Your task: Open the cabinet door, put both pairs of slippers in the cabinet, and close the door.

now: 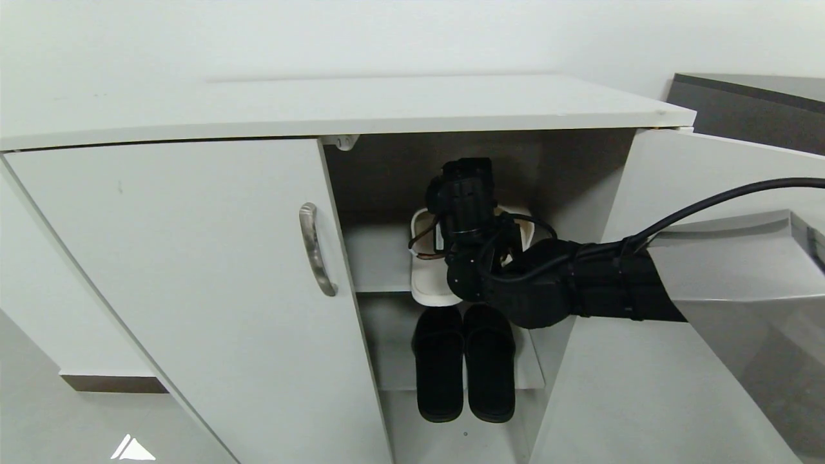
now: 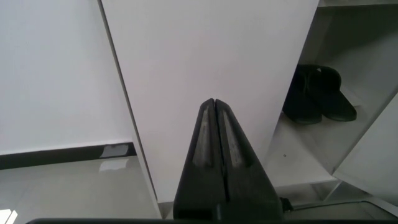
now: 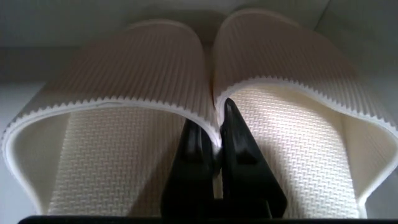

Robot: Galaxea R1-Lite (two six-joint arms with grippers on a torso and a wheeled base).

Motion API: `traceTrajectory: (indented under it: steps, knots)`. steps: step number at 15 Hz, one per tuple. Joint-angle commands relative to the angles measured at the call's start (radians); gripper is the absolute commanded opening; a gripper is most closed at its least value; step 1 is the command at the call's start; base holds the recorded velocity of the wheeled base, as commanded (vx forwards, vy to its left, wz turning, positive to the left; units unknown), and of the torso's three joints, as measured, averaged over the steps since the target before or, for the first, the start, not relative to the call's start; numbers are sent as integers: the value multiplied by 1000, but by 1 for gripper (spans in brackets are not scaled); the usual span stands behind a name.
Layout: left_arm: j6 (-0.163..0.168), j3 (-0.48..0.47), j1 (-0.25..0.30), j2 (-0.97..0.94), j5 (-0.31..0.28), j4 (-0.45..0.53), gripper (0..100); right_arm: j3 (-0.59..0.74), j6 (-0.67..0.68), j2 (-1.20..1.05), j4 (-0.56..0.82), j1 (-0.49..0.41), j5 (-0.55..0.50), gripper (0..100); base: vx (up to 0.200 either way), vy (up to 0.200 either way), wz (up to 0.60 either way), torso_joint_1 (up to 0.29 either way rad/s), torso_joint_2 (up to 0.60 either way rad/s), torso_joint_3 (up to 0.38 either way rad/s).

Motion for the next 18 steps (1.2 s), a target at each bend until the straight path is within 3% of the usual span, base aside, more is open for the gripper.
traceTrajectory:
  steps: [1, 2, 7, 12, 16, 18]
  knots:
    - [0, 0, 0, 0, 0, 0, 0, -2, -1, 9, 5, -5, 1, 0, 0, 0, 0, 0, 0, 0]
    - [0, 0, 0, 0, 0, 0, 0, -4, -1, 10, 10, -5, 1, 100, 0, 0, 0, 0, 0, 0]
    - [-2, 0, 0, 0, 0, 0, 0, 33, 3, -11, 25, -8, 22, 100, 0, 0, 0, 0, 0, 0]
    - [0, 0, 0, 0, 0, 0, 0, 289, 22, -243, -1, 80, 58, 100, 0, 0, 0, 0, 0, 0]
    - [0, 0, 0, 1, 0, 0, 0, 454, 64, -389, -13, 133, 143, 100, 0, 0, 0, 0, 0, 0]
    - [0, 0, 0, 0, 0, 0, 0, 509, 65, -429, -14, 150, 147, 100, -200, 0, 0, 7, 0, 0]
